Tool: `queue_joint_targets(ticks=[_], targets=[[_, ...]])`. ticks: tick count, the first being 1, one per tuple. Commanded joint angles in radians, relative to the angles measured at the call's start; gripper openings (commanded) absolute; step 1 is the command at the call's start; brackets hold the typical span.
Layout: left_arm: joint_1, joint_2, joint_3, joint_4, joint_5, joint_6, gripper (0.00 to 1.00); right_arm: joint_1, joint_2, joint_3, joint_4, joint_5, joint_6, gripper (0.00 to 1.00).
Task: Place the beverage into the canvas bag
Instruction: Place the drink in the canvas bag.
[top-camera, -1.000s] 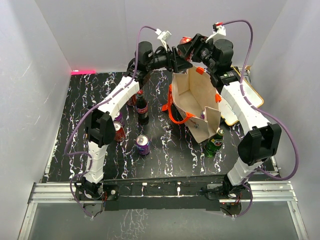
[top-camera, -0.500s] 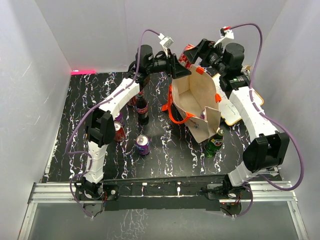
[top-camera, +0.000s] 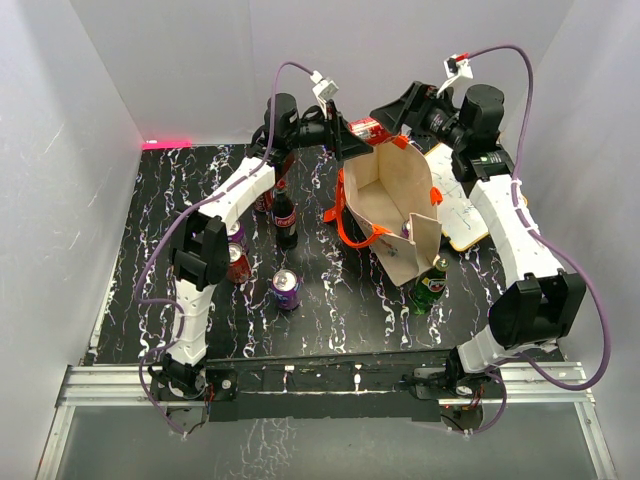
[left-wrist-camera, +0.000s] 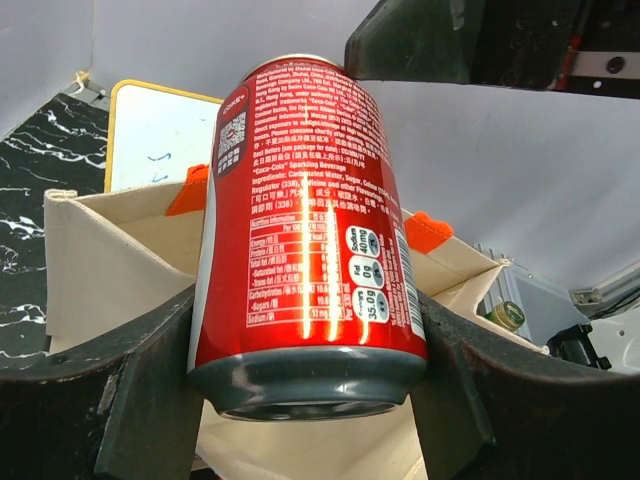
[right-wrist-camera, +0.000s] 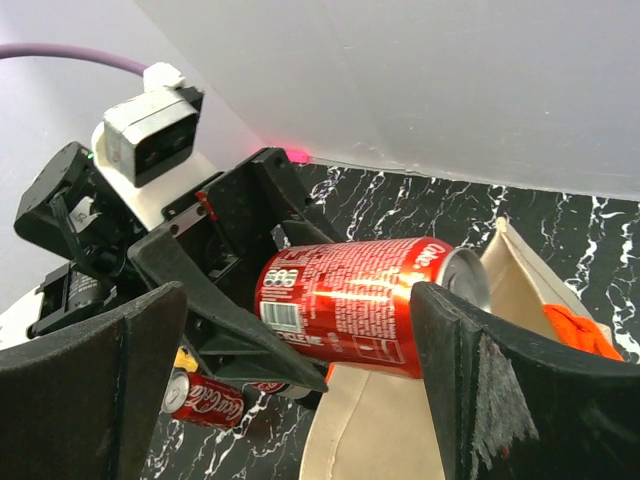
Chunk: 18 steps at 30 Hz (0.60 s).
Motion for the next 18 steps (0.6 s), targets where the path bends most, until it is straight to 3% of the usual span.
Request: queue_joint_targets(ticks=[1, 18], targets=[[-0.006, -0.049, 0.013, 0.157, 0.009, -0.029, 0.00, -0.036, -0.001, 0.047, -0.008, -0.015, 0.017, 0.96], [0.000, -0.121, -0.059, 0.248, -0.047, -0.249, 0.00, -0.095, -0.004, 0.036, -0.095, -0.031, 0.030, 0.98]])
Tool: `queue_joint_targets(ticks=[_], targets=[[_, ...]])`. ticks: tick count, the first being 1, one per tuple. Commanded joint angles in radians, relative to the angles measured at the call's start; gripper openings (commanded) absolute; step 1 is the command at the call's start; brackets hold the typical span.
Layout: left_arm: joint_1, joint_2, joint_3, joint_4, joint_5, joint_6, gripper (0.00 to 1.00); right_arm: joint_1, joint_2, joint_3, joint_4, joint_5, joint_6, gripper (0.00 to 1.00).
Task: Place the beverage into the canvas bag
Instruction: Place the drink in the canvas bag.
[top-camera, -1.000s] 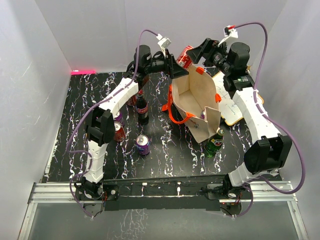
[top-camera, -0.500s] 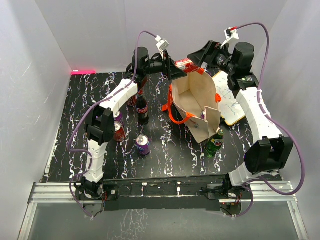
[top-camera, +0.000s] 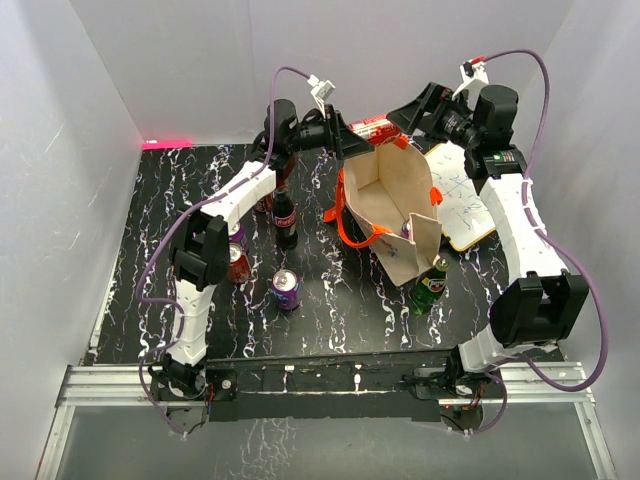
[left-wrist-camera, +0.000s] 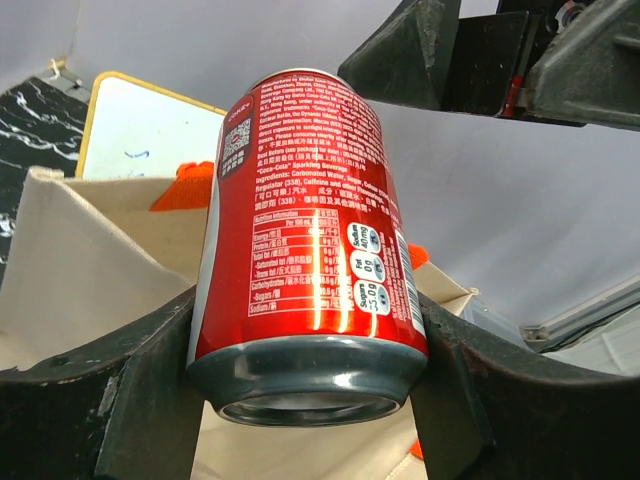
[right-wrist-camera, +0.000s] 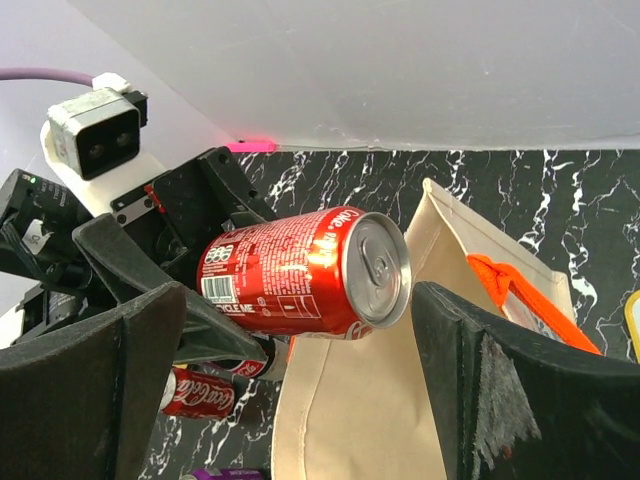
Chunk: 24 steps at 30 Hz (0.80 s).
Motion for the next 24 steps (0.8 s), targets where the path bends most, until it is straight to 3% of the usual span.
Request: queue_joint_targets(ticks=[1, 12, 24], targets=[[0.001, -0.131, -0.022, 0.141, -0.011, -0.081, 0.00, -0.007, -0.007, 0.026, -0.004, -0.030, 0.028, 0.98], [0.004, -0.200, -0.048, 0.186, 0.003, -0.150, 0.00, -0.013, 0.038, 0.028, -0.004, -0.106, 0.076, 0.99], [0.003, -0.222, -0.047, 0.219, 0.018, -0.189, 0.00, 0.000, 0.060, 0.029, 0.126, -0.222, 0.159, 0.96]])
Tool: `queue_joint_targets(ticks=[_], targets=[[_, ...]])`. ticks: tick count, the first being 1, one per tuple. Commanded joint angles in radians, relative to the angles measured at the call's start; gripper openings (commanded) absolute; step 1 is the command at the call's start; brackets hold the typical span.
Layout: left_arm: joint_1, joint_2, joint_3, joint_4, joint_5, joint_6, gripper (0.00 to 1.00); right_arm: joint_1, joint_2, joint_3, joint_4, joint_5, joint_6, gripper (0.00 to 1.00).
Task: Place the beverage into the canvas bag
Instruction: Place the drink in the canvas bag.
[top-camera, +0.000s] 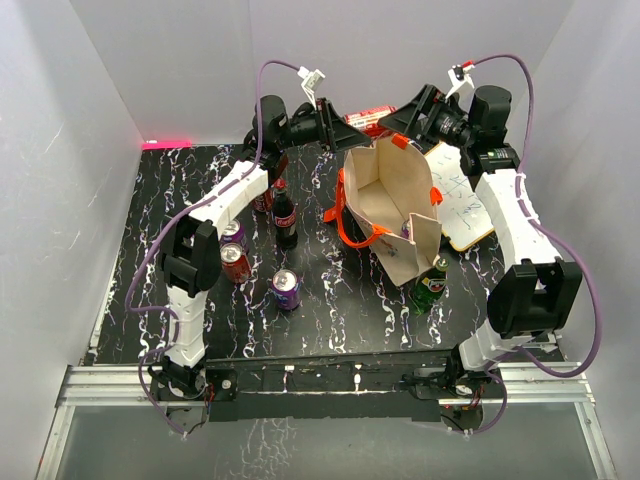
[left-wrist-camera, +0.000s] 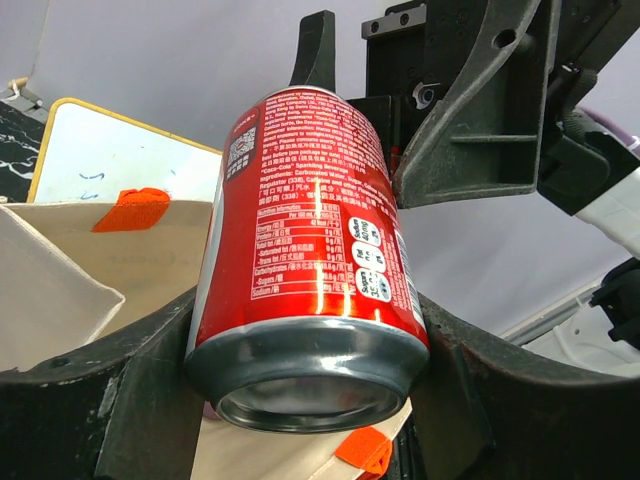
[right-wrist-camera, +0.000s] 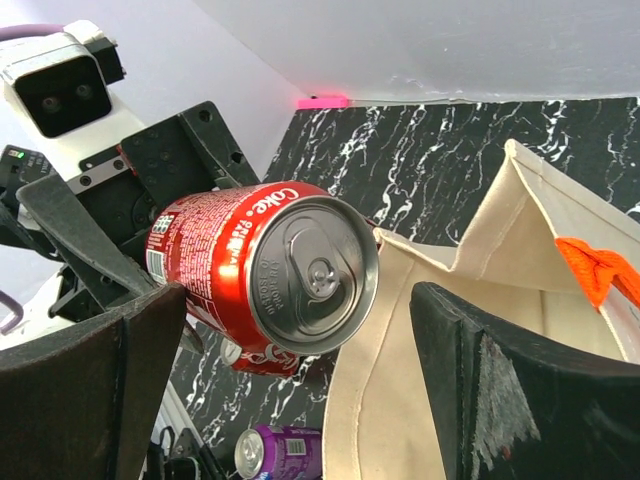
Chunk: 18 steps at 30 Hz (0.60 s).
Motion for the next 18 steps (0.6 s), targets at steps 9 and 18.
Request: queue_joint_targets(ticks=[9, 18], targets=[[-0.024, -0.110, 0.052, 0.178, 0.026, -0.051, 0.00, 0.029, 0.003, -0.006, 0.222, -0.100, 0.110, 0.88], [-0.032, -0.094, 0.067, 0.181, 0.024, -0.048, 0.00, 0.033, -0.021, -0.036, 0.251, -0.097, 0.129, 0.67]])
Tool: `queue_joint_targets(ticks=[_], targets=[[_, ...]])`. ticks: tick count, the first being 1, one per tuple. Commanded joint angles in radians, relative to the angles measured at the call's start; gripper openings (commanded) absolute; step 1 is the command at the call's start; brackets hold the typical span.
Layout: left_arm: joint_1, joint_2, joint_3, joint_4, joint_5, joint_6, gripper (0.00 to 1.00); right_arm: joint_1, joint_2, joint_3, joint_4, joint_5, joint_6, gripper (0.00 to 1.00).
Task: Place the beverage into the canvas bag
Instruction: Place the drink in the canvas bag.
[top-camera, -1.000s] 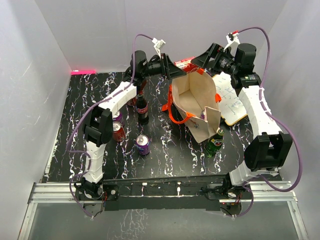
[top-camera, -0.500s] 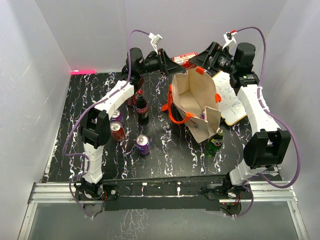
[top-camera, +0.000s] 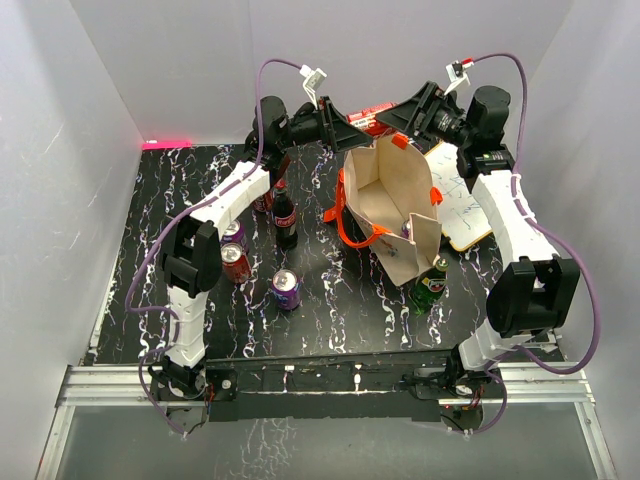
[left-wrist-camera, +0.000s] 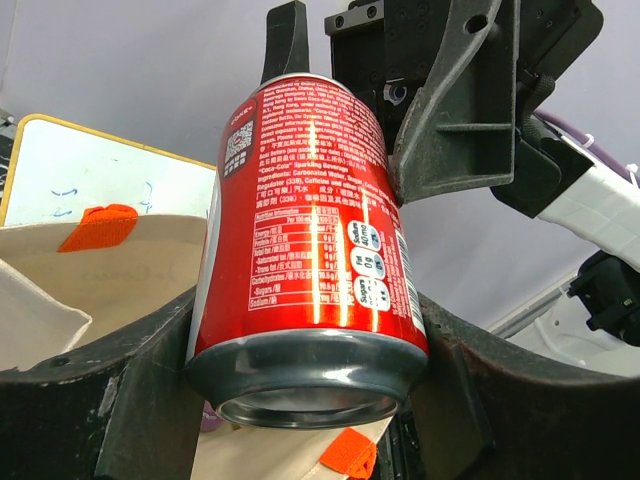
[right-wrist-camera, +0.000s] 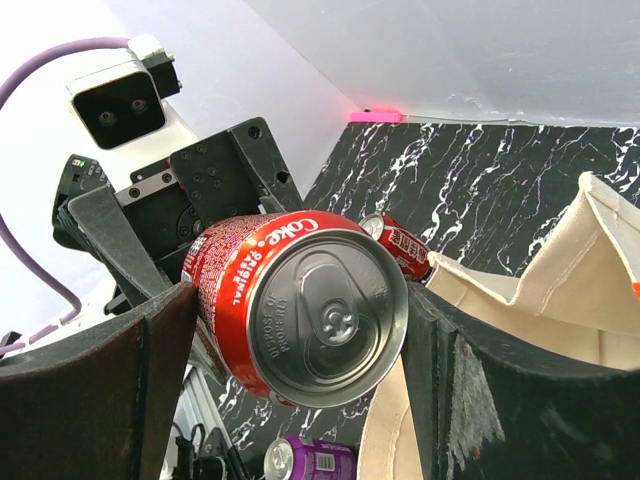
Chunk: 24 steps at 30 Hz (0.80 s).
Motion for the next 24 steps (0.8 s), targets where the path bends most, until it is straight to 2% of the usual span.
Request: queue_joint_targets(ticks=[1, 8, 9, 11, 12, 24], targets=[[-0.021, -0.091, 0.067, 0.104, 0.001, -0.006, 0.00, 0.016, -0.030, -0.008, 0.078, -0.020, 0.009, 0.65], [-0.025, -0.083, 0.046, 0.099, -0.013, -0.012, 0.00, 0.016, -0.031, 0.031, 0.053, 0.019, 0.012, 0.44], [-0.025, -0.083, 0.041, 0.095, -0.015, -0.010, 0.00, 0.015, -0.033, 0.033, 0.046, 0.027, 0.010, 0.36], [-0.027, -0.076, 0.034, 0.090, -0.017, -0.006, 0.00, 0.015, -0.043, 0.039, 0.026, 0.053, 0.002, 0.13], [-0.029, -0.072, 0.033, 0.087, -0.019, -0.002, 0.02, 0.016, -0.048, 0.040, 0.020, 0.064, 0.001, 0.08], [-0.037, -0.013, 0.031, 0.083, -0.015, 0.010, 0.40, 0.006, -0.075, 0.067, -0.006, 0.090, -0.026, 0.08]])
